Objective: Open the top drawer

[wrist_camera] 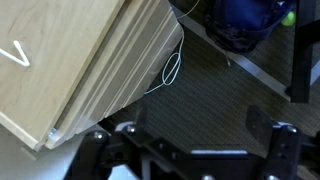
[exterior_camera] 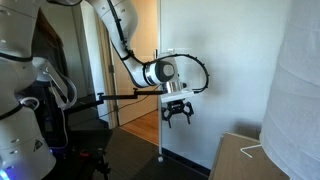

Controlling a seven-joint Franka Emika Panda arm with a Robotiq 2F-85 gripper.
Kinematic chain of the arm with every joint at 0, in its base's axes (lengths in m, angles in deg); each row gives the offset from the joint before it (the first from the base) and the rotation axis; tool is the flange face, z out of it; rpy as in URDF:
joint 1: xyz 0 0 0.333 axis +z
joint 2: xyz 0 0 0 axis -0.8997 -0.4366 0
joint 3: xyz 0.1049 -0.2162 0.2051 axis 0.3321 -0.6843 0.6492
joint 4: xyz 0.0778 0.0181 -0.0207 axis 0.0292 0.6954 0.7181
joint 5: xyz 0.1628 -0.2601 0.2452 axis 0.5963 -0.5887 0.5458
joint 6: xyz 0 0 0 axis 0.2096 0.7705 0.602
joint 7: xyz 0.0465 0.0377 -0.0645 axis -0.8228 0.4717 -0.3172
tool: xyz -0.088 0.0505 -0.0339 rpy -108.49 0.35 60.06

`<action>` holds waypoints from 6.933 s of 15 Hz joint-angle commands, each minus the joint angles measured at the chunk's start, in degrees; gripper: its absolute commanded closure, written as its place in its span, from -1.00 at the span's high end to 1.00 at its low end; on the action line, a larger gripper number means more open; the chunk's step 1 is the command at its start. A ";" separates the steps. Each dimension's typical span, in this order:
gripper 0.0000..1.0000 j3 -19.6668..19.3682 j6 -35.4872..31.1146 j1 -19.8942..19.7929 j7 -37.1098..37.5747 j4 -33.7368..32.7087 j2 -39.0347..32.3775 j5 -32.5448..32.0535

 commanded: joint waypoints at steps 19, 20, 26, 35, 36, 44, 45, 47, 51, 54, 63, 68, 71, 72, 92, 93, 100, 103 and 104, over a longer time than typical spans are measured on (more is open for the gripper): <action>1.00 -4.24 2.48 1.23 11.15 -14.92 -16.22 -7.82; 1.00 -4.22 2.76 1.29 11.70 -15.25 -16.49 -7.73; 1.00 -3.10 1.79 0.08 12.20 -14.93 -16.76 -6.90; 1.00 -3.56 0.48 -0.01 13.62 -13.67 -16.27 -7.36; 1.00 -3.16 0.75 -0.66 13.07 -14.36 -16.80 -6.39; 1.00 -3.65 1.27 -3.49 13.39 -21.42 -22.93 -2.76; 1.00 -4.31 0.72 -3.25 14.09 -22.35 -23.81 -2.83; 1.00 -5.72 -0.19 -2.67 16.12 -24.57 -25.83 -3.25; 1.00 -11.55 -3.68 1.33 24.73 -28.12 -29.04 -8.02; 1.00 -15.28 -6.33 3.95 31.08 -29.96 -30.98 -12.82; 1.00 -13.04 -4.92 2.10 29.73 -28.81 -30.57 -12.57; 1.00 -13.01 -4.92 2.09 29.73 -28.81 -30.57 -12.57; 1.00 -13.39 -5.22 2.98 30.61 -28.39 -30.80 -13.27; 1.00 -13.44 -5.21 3.35 30.98 -28.32 -30.92 -13.49; 1.00 -11.95 -3.72 5.51 38.20 -29.14 -32.09 -25.01; 1.00 -11.71 -3.58 5.26 37.89 -29.42 -32.39 -24.80; 1.00 -10.98 -4.33 4.39 38.19 -28.82 -32.78 -24.90; 1.00 -10.95 -4.33 4.37 38.18 -28.91 -32.79 -24.89; 1.00 -10.95 -4.33 4.37 38.18 -28.94 -32.79 -24.89</action>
